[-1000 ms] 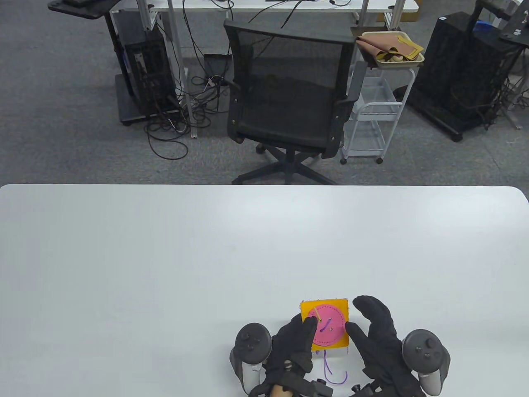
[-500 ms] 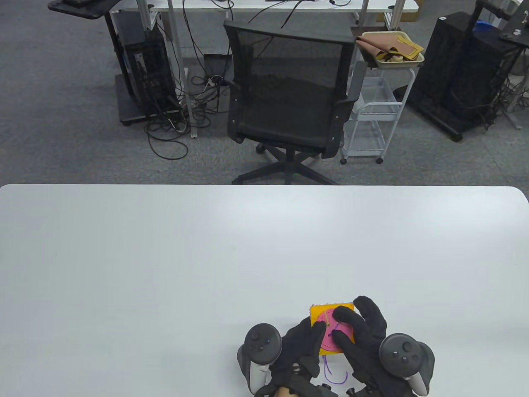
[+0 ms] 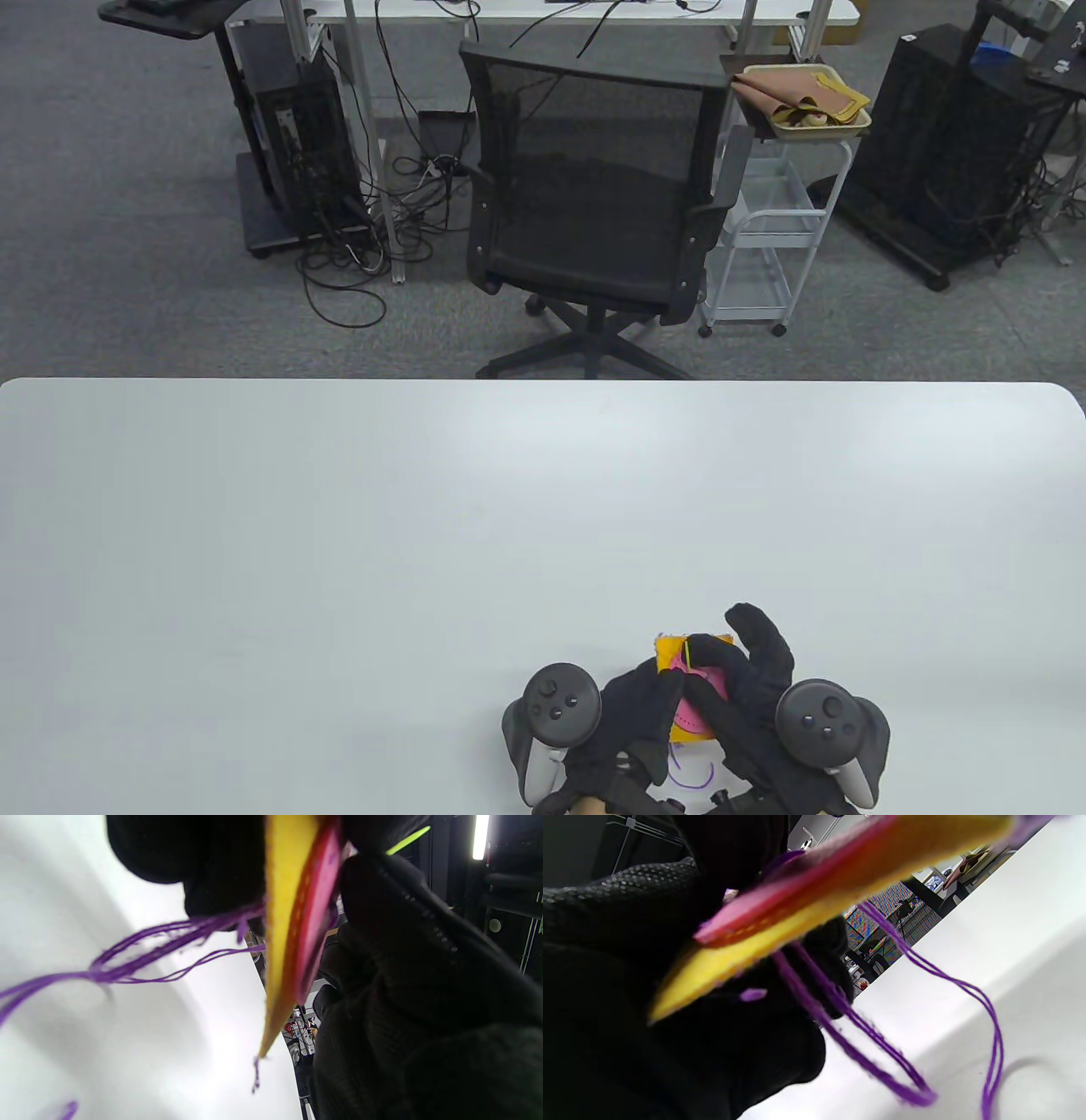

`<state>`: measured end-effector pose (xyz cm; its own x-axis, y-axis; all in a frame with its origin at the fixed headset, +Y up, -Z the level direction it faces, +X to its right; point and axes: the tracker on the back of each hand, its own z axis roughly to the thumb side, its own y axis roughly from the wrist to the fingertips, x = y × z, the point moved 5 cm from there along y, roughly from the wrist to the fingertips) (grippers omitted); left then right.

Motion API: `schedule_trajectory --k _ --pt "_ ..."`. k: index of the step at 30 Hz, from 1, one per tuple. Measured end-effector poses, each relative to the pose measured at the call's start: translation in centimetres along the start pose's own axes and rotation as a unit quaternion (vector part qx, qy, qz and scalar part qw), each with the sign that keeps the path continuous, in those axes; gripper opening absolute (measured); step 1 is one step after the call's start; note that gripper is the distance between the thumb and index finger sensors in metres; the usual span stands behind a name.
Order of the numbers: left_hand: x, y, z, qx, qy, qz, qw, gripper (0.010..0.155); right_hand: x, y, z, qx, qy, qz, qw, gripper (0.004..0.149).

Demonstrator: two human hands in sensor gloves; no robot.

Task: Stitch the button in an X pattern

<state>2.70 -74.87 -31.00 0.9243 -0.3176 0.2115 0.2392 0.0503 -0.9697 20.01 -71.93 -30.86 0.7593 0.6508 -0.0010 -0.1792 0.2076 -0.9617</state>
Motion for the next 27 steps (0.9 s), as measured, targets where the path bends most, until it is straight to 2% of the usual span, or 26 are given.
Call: schedule_trajectory --k 18,27 --pt "-0.2 0.2 0.0 -0.007 0.043 0.012 0.999 0.047 0.6 0.1 -0.1 -0.006 0.020 -0.006 1.000 0.041" --pt "-2.0 0.2 -0.6 -0.018 0.052 0.053 0.997 0.047 3.2 0.0 -0.3 -0.012 0.078 -0.039 0.996 0.040"
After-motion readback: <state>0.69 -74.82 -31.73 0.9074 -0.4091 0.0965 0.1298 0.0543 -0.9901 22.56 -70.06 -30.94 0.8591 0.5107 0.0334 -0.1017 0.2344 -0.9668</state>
